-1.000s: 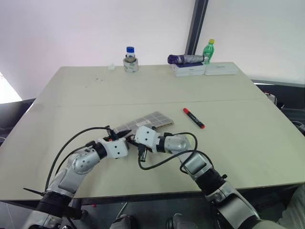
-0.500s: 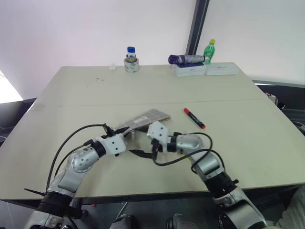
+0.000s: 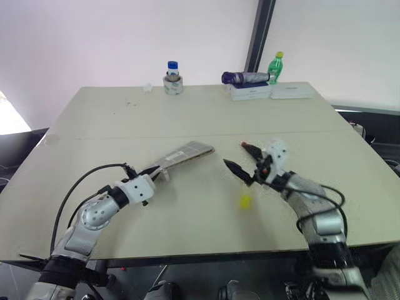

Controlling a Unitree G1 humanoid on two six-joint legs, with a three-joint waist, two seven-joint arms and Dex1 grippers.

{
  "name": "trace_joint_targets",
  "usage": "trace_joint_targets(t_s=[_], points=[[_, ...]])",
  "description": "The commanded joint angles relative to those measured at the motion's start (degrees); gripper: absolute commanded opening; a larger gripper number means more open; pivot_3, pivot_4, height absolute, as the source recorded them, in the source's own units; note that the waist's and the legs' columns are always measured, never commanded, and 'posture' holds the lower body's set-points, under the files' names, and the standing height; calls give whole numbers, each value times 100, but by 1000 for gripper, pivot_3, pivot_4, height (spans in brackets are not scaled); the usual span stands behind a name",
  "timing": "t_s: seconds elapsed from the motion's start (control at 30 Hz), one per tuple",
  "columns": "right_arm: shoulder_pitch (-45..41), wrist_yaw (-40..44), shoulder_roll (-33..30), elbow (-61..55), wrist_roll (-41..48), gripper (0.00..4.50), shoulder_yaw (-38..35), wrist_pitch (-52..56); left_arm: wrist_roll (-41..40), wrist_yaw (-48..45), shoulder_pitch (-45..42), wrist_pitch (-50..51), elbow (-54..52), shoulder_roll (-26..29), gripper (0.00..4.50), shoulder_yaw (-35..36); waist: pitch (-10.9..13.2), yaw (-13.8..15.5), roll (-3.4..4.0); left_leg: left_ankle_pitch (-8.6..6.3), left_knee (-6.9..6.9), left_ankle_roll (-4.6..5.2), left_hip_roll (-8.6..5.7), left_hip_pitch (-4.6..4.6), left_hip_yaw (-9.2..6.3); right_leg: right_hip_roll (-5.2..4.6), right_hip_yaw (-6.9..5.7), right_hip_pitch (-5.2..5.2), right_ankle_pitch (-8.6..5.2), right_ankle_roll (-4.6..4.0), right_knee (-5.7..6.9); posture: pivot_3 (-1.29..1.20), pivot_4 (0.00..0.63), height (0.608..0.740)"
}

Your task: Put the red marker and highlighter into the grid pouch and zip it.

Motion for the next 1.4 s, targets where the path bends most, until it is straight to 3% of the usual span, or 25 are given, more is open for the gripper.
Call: trace_joint_targets(t_s=[0.03, 0.2, 0.3, 0.77, 0.93, 1.03, 1.13, 1.3, 1.4], points=[[931, -468, 163, -1198, -91, 4442, -40, -181, -130, 36, 49, -183, -49, 100, 0, 201, 0, 30, 1, 0, 0, 0, 0, 0, 1, 0, 0, -1, 0, 1, -1, 0, 150, 740], [1826, -905, 216, -2031, -260, 4442, 50, 9, -161, 11, 45, -281, 69, 136, 0, 209, -4, 28, -6, -19, 3, 30, 2, 6, -4, 1, 2, 2, 2, -3, 1, 0, 150, 740], [1907, -1149, 256, -2242, -294, 4442, 177, 417, -150, -23, -12, -348, 156, 137, 0, 156, -10, 38, -15, -21, 4, 29, 2, 7, -9, 1, 2, 5, 1, -5, 0, 0, 150, 740], [529, -2414, 350, -2379, -322, 4442, 623, 4183, -65, -42, -84, -423, 244, 154, 0, 118, -11, 42, -15, -23, 5, 38, 1, 0, -12, 1, 1, 0, 1, -7, 0, 0, 150, 740], [196, -2567, 369, -2233, -357, 4442, 684, 4679, -50, 3, -20, -390, 185, 123, 0, 135, -11, 42, -16, -24, 5, 39, 0, 0, -12, 1, 0, 0, 1, -7, 0, 0, 150, 740], [7, -2655, 345, -1809, -612, 4442, 978, 4415, 11, 32, 18, -400, 162, 130, 0, 120, -12, 29, -17, -24, 4, 39, 0, 0, -12, 1, 0, 0, 1, -7, 0, 0, 150, 740], [89, -2695, 356, -1534, -677, 3634, 954, 4212, -9, 41, 24, -348, 101, 131, 0, 152, -13, 25, -18, -24, 3, 39, 1, 1, -12, 2, -2, 0, 1, -6, 0, 0, 150, 740], [55, -2609, 53, -1293, -868, 980, 1029, 3696, -9, 33, 36, -308, 40, 135, 0, 147, -21, 59, -32, -25, 8, 40, -2, 1, -12, -1, -2, 5, 1, -6, 0, 0, 150, 740], [-171, -2233, -191, -1198, -836, 946, 1097, 3033, -39, 23, 24, -300, 42, 114, 0, 139, -22, 62, -32, -26, 12, 43, -5, 0, -11, -5, -2, 5, 1, -6, -1, 0, 150, 740]])
